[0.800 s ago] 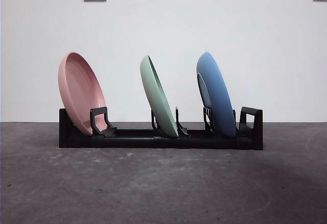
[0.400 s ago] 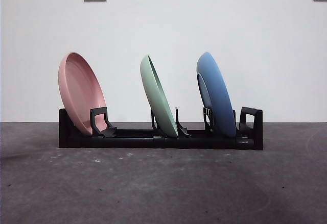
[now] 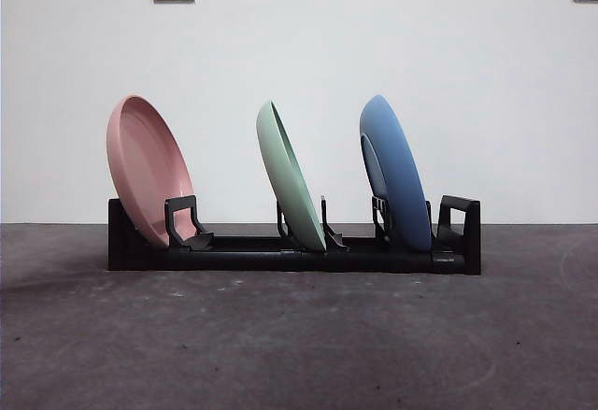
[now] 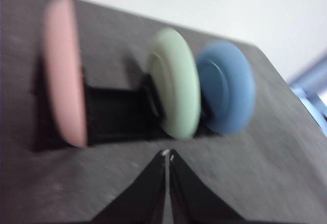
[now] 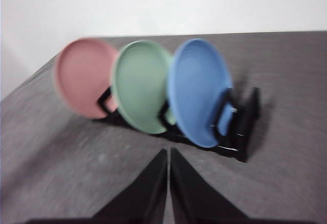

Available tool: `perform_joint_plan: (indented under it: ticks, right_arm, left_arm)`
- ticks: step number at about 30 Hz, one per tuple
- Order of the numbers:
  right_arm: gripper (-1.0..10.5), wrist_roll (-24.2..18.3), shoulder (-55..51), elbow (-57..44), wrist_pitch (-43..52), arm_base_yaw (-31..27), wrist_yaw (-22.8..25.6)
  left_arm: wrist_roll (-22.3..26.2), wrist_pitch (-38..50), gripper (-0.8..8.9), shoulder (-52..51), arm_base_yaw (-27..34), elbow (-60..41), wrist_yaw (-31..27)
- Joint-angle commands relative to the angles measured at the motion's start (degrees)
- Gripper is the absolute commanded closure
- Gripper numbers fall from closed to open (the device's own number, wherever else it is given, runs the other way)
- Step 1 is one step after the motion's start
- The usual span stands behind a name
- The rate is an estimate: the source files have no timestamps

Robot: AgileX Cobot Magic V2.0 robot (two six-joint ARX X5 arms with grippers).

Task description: Place the plate

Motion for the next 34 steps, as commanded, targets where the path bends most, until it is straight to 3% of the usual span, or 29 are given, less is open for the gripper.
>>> perform_joint_plan:
  ticks: [1, 4, 8, 12, 16, 22, 24, 28, 34]
  right_arm:
    - [9.4, -6.4, 1.92, 0.68, -0.24, 1.09, -2.73]
    - [9.4, -7.15, 3.98, 0.68, -0.33, 2.23, -6.88]
    - [9.4, -6.95, 5.92, 0.68, -0.46, 3.37, -10.84]
    - [9.4, -6.75, 6.51, 0.68, -0.44, 4.0, -11.61]
    - [9.2, -6.86, 6.47, 0.68, -0.13, 4.0, -11.58]
    - [5.5, -6.84, 6.49, 0.68, 0.04, 4.0, -11.41]
    - [4.9, -6.8, 6.49, 0.68, 0.04, 4.0, -11.47]
    - [4.9, -6.29, 6.49, 0.68, 0.04, 4.0, -11.65]
    - [4.3, -0.09, 7.69, 0.68, 1.92, 4.02, -11.63]
  left_arm:
    - [4.52, -1.79, 8.03, 2.36, -1.42, 2.95, 5.25]
    - [8.28, -2.78, 8.03, 3.39, -2.93, 3.32, 9.31]
    - [12.04, -3.45, 8.03, 3.58, -4.55, 3.32, 9.7]
    - [13.11, -2.78, 8.02, 3.58, -5.14, 3.32, 9.68]
    - [13.35, -2.62, 7.14, 3.63, -5.16, 3.32, 9.57]
    - [13.35, -2.45, 4.27, 3.63, -5.16, 3.32, 9.55]
    - [13.33, -2.05, 3.71, 3.61, -5.2, 3.32, 9.57]
    - [11.41, -1.33, 3.67, 3.58, -5.42, 3.32, 9.57]
    - [9.09, -2.03, 3.67, 2.89, -5.42, 3.5, 9.7]
